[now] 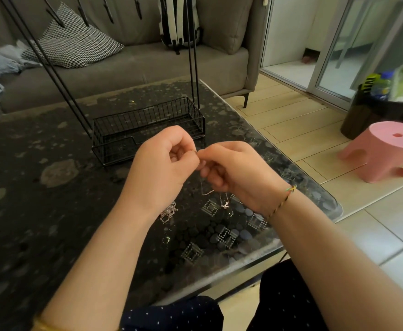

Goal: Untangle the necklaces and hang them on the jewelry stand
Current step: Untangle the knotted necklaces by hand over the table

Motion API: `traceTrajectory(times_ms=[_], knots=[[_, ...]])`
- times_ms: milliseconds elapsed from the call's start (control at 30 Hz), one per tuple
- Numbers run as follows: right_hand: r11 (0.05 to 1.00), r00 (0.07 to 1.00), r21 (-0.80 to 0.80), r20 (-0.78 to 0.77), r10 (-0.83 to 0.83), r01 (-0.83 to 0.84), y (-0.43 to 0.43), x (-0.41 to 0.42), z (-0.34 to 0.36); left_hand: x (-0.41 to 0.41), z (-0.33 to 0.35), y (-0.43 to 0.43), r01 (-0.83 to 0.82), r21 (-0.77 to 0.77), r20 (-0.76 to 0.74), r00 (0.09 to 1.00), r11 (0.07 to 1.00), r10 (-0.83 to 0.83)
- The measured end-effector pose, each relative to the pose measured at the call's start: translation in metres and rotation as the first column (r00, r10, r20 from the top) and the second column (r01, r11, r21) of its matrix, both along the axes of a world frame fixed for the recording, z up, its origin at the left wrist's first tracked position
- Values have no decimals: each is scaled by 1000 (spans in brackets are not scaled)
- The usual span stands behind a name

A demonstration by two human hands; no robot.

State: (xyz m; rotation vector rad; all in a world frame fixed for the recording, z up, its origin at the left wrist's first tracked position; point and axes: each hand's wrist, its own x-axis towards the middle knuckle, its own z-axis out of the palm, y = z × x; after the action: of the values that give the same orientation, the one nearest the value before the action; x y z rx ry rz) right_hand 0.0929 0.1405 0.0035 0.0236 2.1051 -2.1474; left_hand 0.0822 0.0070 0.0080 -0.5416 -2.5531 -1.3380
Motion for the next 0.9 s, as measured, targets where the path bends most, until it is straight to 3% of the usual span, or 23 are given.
traceTrajectory(times_ms=[533,900], knots=[[983,971,-155,203,128,-98,12,-2,2,3,1,0,41,-175,-113,992,984,-61],[999,995,-53,100,3,3,22,-3,0,1,-1,-7,-17,16,122,992,1000,15]])
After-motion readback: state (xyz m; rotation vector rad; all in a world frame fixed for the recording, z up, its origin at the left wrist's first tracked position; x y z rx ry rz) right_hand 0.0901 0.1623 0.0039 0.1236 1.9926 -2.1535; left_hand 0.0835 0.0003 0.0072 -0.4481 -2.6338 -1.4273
